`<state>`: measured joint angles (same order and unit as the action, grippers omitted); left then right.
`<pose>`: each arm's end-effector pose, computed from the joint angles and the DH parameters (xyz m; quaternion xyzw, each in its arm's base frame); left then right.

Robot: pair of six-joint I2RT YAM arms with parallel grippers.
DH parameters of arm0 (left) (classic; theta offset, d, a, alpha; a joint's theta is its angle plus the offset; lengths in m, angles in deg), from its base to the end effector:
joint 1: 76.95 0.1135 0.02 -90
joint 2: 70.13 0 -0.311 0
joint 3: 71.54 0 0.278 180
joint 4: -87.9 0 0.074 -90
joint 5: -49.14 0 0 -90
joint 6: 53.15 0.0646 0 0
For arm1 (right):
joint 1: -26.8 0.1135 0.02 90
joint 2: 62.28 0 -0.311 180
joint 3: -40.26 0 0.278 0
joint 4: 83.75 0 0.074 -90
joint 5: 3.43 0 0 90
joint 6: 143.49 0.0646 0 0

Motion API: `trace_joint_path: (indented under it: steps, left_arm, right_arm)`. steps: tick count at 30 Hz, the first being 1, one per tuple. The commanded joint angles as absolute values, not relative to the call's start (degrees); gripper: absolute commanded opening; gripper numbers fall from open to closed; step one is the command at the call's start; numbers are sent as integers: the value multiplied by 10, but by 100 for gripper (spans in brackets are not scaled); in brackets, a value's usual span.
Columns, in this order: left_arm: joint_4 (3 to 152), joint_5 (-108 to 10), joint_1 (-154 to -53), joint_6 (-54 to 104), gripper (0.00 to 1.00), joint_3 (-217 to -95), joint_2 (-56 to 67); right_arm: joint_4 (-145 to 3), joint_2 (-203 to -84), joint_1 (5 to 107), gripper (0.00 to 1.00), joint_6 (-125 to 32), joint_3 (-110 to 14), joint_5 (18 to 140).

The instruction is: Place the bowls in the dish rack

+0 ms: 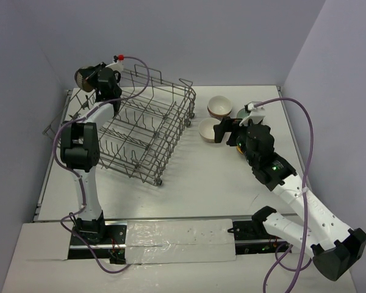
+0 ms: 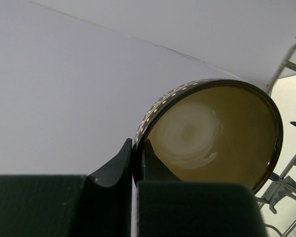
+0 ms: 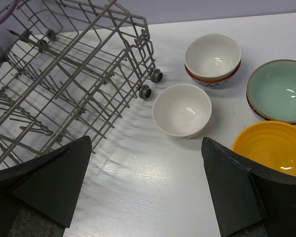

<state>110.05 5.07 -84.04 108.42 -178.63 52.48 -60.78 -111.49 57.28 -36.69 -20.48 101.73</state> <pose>0.5749 -0.0247 0.3148 0.1627 0.6583 0.5863 0.4432 0.2006 0.0985 0.3775 -0.0085 0.7718 0.1581 0.6159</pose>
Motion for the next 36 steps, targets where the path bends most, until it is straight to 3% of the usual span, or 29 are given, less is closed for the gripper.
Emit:
trace_joint_path:
  steps: [1, 36]
  left_arm:
    - [1185, 24, -841, 1113, 0, -1787, 518]
    - [1325, 9, -841, 1205, 0, -1722, 570]
  right_arm:
    - [-635, -1108, 571, 100, -376, -194, 1018]
    - [-652, -1086, 571, 100, -368, -166, 1004]
